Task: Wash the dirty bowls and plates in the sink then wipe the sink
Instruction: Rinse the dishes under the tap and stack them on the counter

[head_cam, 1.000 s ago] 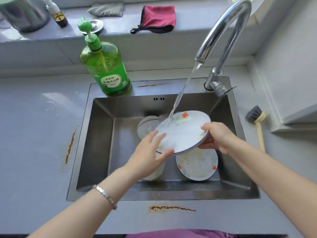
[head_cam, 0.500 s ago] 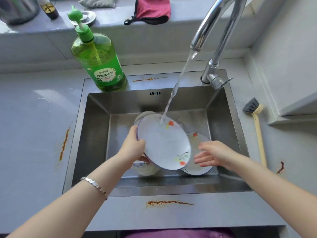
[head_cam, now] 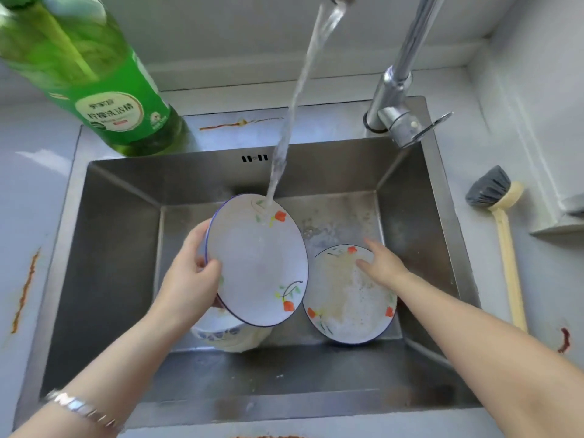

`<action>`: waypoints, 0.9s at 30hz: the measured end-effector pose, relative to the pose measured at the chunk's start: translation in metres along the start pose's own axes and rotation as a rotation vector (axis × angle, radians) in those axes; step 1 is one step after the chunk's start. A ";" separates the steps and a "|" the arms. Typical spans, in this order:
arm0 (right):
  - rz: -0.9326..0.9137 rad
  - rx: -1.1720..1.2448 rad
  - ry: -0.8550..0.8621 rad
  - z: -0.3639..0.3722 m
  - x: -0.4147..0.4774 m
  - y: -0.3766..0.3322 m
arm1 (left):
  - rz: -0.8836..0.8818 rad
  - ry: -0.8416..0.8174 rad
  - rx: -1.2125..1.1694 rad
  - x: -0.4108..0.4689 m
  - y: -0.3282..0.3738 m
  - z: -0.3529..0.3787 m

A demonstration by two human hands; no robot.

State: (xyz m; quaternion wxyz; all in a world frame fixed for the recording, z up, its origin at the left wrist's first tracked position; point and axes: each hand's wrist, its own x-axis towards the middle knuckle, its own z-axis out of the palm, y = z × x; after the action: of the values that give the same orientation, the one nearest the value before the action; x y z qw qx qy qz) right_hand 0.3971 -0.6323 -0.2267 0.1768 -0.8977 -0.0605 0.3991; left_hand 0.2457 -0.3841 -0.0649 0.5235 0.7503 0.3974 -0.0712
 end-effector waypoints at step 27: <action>-0.256 -0.028 0.352 -0.092 -0.160 -0.041 | -0.118 0.006 -0.169 -0.067 -0.007 0.005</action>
State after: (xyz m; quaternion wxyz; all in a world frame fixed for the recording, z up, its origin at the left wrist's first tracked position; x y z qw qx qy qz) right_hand 0.3582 -0.6589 -0.0438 0.2211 -0.9409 -0.1476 0.2097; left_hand 0.1969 -0.4227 -0.0374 0.5786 0.6791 0.4469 -0.0658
